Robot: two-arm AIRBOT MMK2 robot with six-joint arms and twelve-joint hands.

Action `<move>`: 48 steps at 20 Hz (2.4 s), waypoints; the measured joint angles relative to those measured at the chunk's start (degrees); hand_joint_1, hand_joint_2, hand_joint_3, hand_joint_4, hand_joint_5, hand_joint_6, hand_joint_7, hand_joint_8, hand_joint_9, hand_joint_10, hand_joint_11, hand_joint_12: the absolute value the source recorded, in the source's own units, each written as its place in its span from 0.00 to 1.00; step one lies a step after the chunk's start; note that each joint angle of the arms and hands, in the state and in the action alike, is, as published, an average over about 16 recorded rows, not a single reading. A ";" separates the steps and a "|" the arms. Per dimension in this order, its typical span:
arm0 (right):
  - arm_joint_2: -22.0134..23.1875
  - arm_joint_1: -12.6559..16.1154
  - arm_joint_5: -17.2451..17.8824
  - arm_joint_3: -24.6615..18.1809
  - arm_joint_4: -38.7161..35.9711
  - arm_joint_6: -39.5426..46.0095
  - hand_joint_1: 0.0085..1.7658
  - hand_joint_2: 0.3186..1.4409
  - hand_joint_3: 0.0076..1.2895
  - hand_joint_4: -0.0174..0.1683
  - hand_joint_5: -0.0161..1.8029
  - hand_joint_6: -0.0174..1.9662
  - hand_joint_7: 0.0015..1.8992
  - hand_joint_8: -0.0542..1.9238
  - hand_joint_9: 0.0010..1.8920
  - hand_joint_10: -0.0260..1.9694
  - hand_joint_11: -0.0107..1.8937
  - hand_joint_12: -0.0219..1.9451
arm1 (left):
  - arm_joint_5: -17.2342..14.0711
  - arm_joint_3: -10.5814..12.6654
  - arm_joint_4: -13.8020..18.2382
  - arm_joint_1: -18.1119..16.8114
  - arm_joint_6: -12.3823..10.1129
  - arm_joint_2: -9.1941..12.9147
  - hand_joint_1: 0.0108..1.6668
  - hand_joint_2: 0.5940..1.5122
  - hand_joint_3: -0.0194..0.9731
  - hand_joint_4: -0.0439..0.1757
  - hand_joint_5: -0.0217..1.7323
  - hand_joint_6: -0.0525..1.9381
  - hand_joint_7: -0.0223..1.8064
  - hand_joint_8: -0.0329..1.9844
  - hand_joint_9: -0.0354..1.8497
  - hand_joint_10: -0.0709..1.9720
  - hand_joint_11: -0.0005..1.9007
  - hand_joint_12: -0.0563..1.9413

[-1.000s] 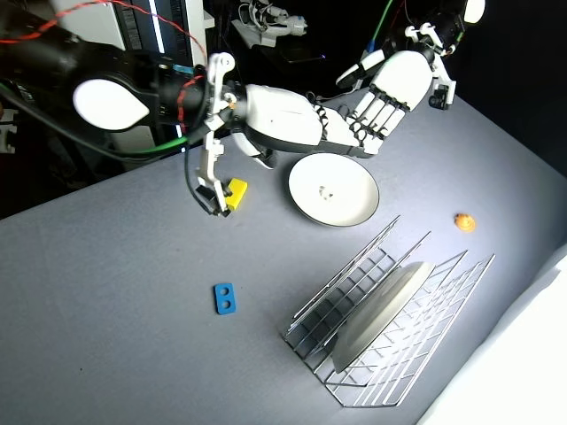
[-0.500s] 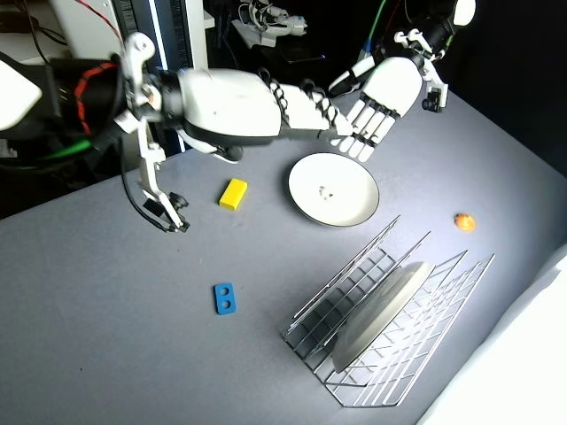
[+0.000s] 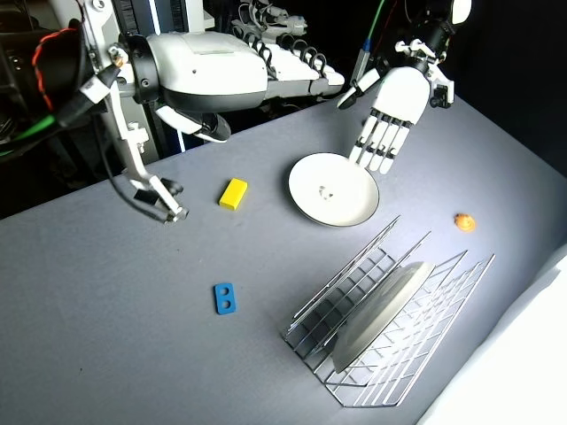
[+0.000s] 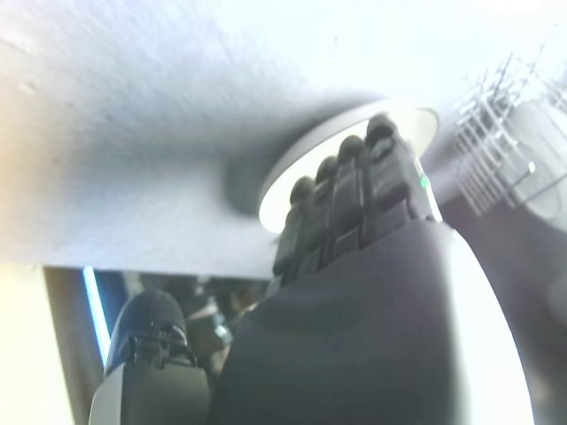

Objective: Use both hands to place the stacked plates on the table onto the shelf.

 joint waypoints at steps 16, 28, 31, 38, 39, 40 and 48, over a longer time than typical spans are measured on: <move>-0.62 -1.63 -2.04 0.99 1.58 0.15 0.56 0.56 0.01 0.08 0.02 0.02 0.01 0.04 0.01 0.02 0.01 0.02 | 1.61 -3.20 -0.82 -0.45 0.01 0.42 0.00 0.55 0.04 0.21 0.02 0.03 0.02 0.02 0.03 0.04 0.01 0.03; -0.77 -2.55 -3.14 0.79 2.20 0.06 0.53 0.60 0.01 0.08 0.02 0.02 0.01 0.04 0.01 0.02 0.01 0.03 | 5.88 -3.67 -2.43 1.91 0.03 0.06 0.00 0.55 0.04 0.21 0.02 0.03 0.01 0.01 0.02 0.03 0.01 0.03; -0.77 -2.71 -3.18 0.76 2.20 -0.06 0.54 0.61 0.01 0.08 0.02 0.02 0.01 0.04 0.01 0.02 0.01 0.03 | 6.42 -4.09 -3.07 3.26 0.03 0.14 0.00 0.55 0.04 0.21 0.02 0.03 0.01 0.01 0.02 0.03 0.01 0.03; -1.24 -3.61 -4.83 0.32 3.65 -3.54 0.57 0.59 0.01 0.08 0.02 0.02 0.00 0.04 0.01 0.02 0.01 0.02 | 6.79 -5.54 -4.22 6.17 0.04 0.36 0.00 0.55 0.04 0.21 0.02 0.03 0.01 0.01 0.01 0.02 0.01 0.03; -1.55 -3.81 -5.38 0.25 4.30 -4.92 0.58 0.58 0.01 0.08 0.02 0.02 0.00 0.04 0.01 0.02 0.01 0.02 | 6.79 -5.68 -4.33 6.45 0.04 0.38 0.00 0.55 0.04 0.21 0.02 0.03 0.01 0.01 0.01 0.02 0.01 0.03; -1.99 -4.03 -6.08 0.18 5.12 -6.63 0.58 0.58 0.01 0.08 0.02 0.02 0.00 0.04 0.01 0.02 0.01 0.02 | 6.78 -5.78 -4.41 6.69 0.04 0.38 0.00 0.55 0.04 0.21 0.02 0.03 0.01 0.01 0.01 0.02 0.01 0.03; -10.30 -6.18 -13.95 1.28 13.45 -25.93 0.62 0.56 0.01 0.08 0.02 0.02 0.00 0.04 0.01 0.02 0.01 0.02 | 6.21 -5.68 -4.73 7.36 0.04 0.20 0.00 0.55 0.04 0.22 0.02 0.03 0.01 0.01 0.01 0.02 0.01 0.02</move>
